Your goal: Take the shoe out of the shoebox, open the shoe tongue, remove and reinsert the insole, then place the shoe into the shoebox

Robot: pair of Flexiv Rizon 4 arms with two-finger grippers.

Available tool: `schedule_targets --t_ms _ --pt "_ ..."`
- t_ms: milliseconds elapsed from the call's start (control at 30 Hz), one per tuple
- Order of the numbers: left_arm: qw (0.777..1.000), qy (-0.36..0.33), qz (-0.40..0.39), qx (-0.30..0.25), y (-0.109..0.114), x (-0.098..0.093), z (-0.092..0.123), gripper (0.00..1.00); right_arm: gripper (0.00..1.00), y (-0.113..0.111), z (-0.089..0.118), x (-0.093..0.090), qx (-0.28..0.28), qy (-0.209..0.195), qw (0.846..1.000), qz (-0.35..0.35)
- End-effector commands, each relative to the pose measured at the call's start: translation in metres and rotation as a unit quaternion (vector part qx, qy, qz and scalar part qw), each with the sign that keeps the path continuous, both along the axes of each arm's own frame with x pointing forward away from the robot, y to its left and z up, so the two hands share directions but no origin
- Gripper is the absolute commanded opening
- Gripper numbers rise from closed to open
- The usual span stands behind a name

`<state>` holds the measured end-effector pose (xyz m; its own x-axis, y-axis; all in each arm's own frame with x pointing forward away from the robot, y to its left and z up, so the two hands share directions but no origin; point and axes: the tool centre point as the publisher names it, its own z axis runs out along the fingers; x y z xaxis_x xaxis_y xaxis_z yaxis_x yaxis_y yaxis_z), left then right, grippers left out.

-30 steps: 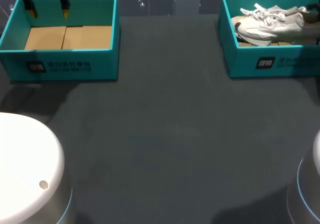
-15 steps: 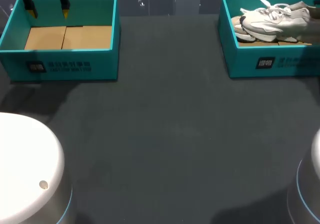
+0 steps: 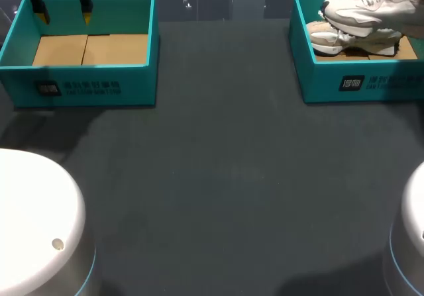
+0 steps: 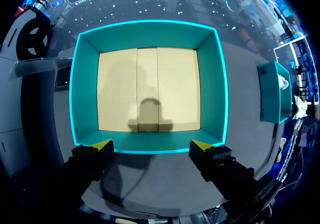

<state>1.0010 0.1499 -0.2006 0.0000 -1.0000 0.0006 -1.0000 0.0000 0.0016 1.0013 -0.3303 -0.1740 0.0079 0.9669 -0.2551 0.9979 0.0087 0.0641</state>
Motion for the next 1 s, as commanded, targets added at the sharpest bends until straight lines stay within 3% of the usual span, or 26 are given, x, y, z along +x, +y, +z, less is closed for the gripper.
schedule_targets --t_ms 33,500,900,1000 --pt "1.000 0.000 0.000 0.000 0.000 0.000 0.000 1.00 0.00 0.012 0.027 -0.024 -0.011 -0.016 1.000 0.002" --pt "1.000 0.000 0.000 0.000 0.000 0.000 0.000 1.00 0.00 0.075 0.069 -0.088 -0.043 -0.041 0.998 -0.008" --pt "1.000 0.000 0.000 0.000 0.000 0.000 0.000 1.00 0.00 0.145 0.058 -0.140 -0.042 -0.038 0.998 -0.033" --pt "1.000 0.000 0.000 0.000 0.000 0.000 0.000 1.00 0.00 0.145 0.058 -0.140 -0.042 -0.038 0.998 -0.033"
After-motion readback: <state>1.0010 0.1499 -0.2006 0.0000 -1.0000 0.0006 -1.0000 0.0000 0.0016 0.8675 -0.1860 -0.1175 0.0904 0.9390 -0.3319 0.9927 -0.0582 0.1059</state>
